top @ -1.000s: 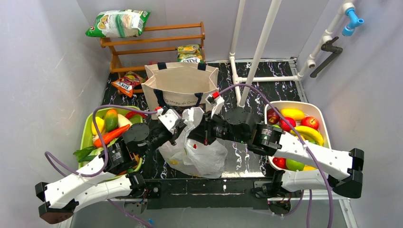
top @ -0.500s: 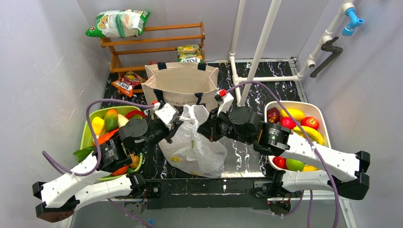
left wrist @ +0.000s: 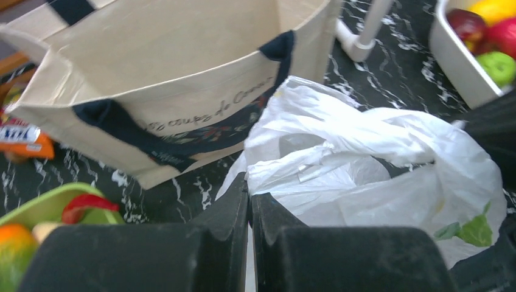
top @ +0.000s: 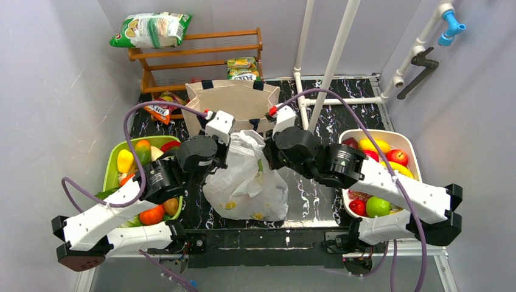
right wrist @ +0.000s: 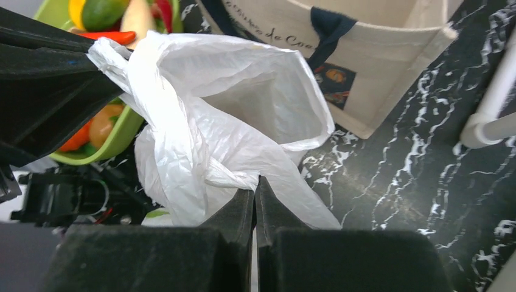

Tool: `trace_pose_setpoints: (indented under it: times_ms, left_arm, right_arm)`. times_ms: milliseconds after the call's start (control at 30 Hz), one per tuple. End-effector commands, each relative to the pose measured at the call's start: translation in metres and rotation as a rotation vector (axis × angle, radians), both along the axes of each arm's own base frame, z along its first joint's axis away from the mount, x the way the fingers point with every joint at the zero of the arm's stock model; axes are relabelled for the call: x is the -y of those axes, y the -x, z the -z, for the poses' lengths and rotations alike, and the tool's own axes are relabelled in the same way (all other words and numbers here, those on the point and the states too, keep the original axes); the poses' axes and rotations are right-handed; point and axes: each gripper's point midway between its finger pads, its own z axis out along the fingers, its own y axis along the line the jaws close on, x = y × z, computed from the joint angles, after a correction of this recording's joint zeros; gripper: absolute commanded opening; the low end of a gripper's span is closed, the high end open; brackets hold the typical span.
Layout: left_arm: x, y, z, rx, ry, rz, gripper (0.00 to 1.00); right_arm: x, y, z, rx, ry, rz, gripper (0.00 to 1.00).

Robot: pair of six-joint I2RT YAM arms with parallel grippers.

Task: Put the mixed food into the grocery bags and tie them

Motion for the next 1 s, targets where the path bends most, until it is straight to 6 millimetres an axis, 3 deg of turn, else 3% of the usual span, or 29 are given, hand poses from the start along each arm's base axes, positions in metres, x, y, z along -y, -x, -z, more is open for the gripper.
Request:
trace_pose_setpoints:
  times_ms: [0,267,500,700,967]
  left_arm:
    - [-0.048,-0.016,-0.017,0.059,-0.002,-0.308,0.00]
    - [-0.077,-0.017,-0.008,0.076,-0.086,-0.451,0.00]
    - [-0.108,-0.004,0.004,0.082,-0.100,-0.494,0.00]
    - [-0.124,0.008,0.033,0.031,-0.138,-0.513,0.00]
    - [-0.120,0.015,0.073,-0.039,-0.146,-0.476,0.00]
  right_arm:
    - [0.034,-0.024,-0.009,0.110,0.194,0.171,0.01]
    - [0.062,-0.040,0.019,0.156,0.447,0.291,0.01]
    - [0.102,-0.053,0.053,0.099,0.557,0.370,0.01]
    - [0.143,-0.066,0.076,0.044,0.602,0.449,0.01]
    - [0.180,-0.069,0.106,-0.030,0.634,0.498,0.01]
